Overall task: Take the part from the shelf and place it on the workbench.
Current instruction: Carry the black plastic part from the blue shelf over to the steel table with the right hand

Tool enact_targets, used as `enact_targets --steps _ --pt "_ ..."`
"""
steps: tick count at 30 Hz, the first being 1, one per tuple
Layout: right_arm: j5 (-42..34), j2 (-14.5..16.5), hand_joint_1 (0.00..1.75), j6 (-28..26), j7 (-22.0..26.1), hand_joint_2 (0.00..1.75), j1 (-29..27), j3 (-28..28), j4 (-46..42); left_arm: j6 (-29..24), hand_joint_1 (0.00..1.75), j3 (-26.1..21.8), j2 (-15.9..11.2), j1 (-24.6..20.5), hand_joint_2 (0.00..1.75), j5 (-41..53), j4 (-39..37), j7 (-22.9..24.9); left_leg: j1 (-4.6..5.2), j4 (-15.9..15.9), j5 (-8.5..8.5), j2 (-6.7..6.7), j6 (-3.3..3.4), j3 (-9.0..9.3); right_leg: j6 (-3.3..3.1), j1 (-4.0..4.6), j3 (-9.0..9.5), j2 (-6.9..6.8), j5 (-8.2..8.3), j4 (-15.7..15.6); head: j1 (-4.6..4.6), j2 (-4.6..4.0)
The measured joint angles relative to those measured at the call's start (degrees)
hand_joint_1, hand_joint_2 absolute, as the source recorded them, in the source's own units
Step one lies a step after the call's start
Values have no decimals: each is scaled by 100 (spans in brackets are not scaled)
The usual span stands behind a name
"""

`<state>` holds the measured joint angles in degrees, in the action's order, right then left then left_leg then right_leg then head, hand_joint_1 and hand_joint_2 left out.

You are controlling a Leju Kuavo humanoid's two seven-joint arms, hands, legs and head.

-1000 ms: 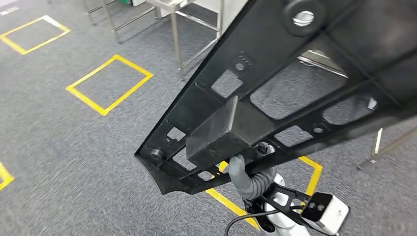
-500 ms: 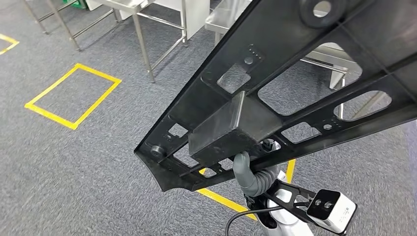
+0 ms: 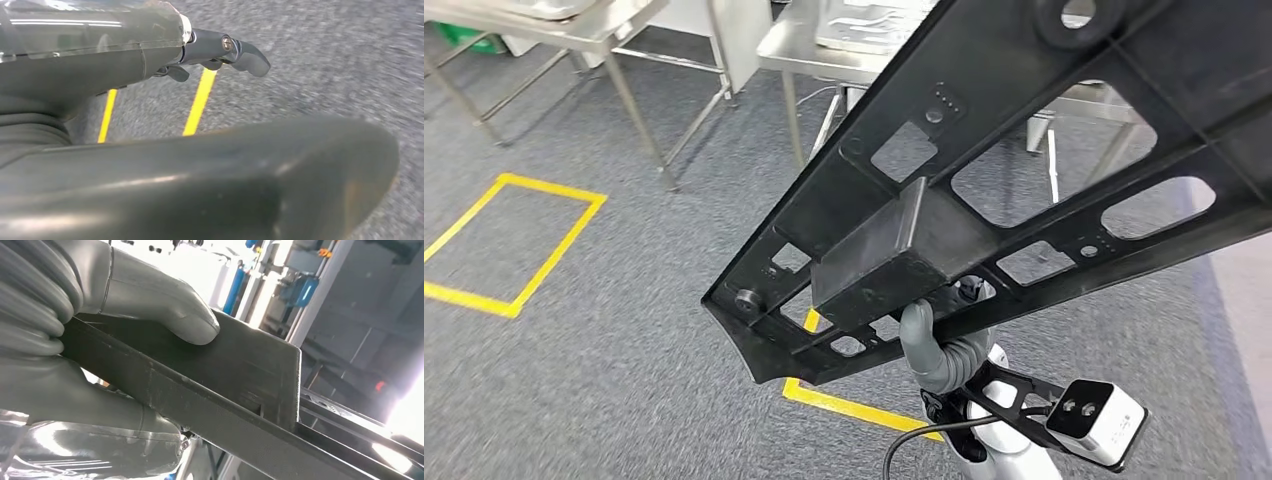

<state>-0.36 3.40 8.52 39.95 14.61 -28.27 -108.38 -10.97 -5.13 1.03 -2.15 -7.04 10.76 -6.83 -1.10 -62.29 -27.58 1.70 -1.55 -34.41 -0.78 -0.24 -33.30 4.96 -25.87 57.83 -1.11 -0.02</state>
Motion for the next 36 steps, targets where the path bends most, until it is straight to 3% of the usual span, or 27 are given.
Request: enact_targets --steps 2,4,5,7,9,10,11,12,13,14,16,18,20,22,24,26,27,28,29,31,32,36 --pt "19 -1 175 -1 0 175 -10 5 -3 0 0 -2 1 -12 0 -2 -1 -6 -14 369 82 148 48 164 63 4 -36 110 -10 34 -1 1" --pt "30 -4 175 -2 0 175 -41 23 -8 7 0 -6 6 -45 0 -13 -1 -11 -6 395 71 85 121 181 133 -3 -71 208 2 28 -1 1" --pt "32 -5 175 -2 0 175 -58 36 -13 13 0 -10 8 -58 0 -19 -1 -14 -9 416 83 29 160 189 164 -3 -83 187 -20 48 -1 1" --pt "34 -9 175 -2 1 175 -68 60 -27 24 0 -26 11 -57 0 -26 -1 -20 -16 463 105 -94 237 206 219 1 -235 -61 -231 378 1 0" --pt "36 -13 175 -2 1 175 -78 75 -36 34 0 -40 8 -35 0 -26 -1 -23 5 471 99 -224 280 209 258 -7 -603 -363 -589 1138 1 0" --pt "36 -14 175 -2 1 175 -89 81 -37 42 0 -44 8 -24 0 -28 -1 -23 15 470 92 -294 287 208 272 -14 -788 -424 -713 1499 1 0" --pt "36 -16 175 -2 0 175 -102 86 -37 51 0 -47 8 -18 0 -31 -1 -25 20 470 84 -365 290 211 278 -18 -890 -449 -735 1689 1 0" --pt "37 -18 175 -2 0 175 -110 90 -37 62 0 -49 8 -18 0 -33 -1 -27 23 469 75 -433 288 219 277 -19 -880 -465 -654 1657 0 0" --pt "38 -19 175 -2 0 175 -114 96 -38 75 0 -51 8 -22 0 -35 -1 -30 27 469 63 -494 280 235 263 -15 -730 -507 -471 1362 0 0" --pt "40 -19 175 -2 0 175 -114 102 -43 85 0 -51 9 -27 0 -36 -1 -34 33 470 49 -552 269 258 235 -2 -497 -609 -261 925 0 0" --pt "50 -19 175 -5 1 175 -108 116 -54 101 0 -51 9 -29 0 -34 -1 -41 63 465 13 -655 225 298 159 58 -120 -841 -22 194 1 0" --pt "70 -17 175 -15 2 175 -107 128 -67 112 0 -54 9 -29 0 -38 -1 -51 86 467 -14 -755 171 319 97 103 -54 -878 -18 17 1 0" --pt "104 -17 175 -28 1 175 -116 138 -78 121 0 -60 8 -47 0 -45 -1 -60 82 465 -45 -807 112 348 40 79 -49 -755 7 -16 0 0" --pt "136 -14 175 -34 2 175 -116 145 -88 132 0 -70 7 -60 0 -51 -1 -64 64 209 -226 -591 59 263 -21 35 -9 -670 33 -70 -1 0" --pt "162 -6 175 -41 3 175 -115 147 -93 140 0 -83 7 -49 0 -58 -1 -68 45 -510 -585 -306 26 -82 -57 21 11 -604 36 -84 -1 0" --pt "187 -2 175 -53 1 175 -127 147 -92 142 0 -93 5 -32 0 -67 -1 -70 41 -1156 -765 -229 6 -440 -72 31 18 -522 28 -77 0 0" --pt "196 -2 175 -60 0 175 -133 147 -92 143 0 -99 3 -21 0 -72 -1 -72 41 -1184 -678 -224 6 -487 -72 35 27 -479 20 -71 0 0" --pt "200 -2 175 -66 0 175 -136 147 -92 146 0 -107 1 -13 0 -75 -1 -73 41 -971 -482 -224 13 -420 -66 36 41 -439 9 -62 0 0" --pt "202 -2 175 -75 0 175 -137 147 -93 150 0 -115 -1 -8 0 -78 -1 -76 41 -575 -227 -222 25 -262 -53 35 56 -409 -8 -50 0 0" --pt "202 -2 175 -89 -1 175 -136 146 -97 159 0 -131 -4 -13 0 -85 -1 -81 51 148 78 -205 77 45 -10 54 61 -369 -44 -13 0 0" --pt "202 -2 175 -93 -1 175 -135 146 -99 165 0 -139 -5 -20 0 -87 -1 -86 58 336 126 -196 110 120 16 61 50 -359 -53 2 0 0" --pt "187 -3 175 -94 -1 175 -131 145 -102 226 0 -170 -5 -32 0 -86 -1 -95 62 433 141 -198 249 139 137 51 3 -373 -116 81 0 0"
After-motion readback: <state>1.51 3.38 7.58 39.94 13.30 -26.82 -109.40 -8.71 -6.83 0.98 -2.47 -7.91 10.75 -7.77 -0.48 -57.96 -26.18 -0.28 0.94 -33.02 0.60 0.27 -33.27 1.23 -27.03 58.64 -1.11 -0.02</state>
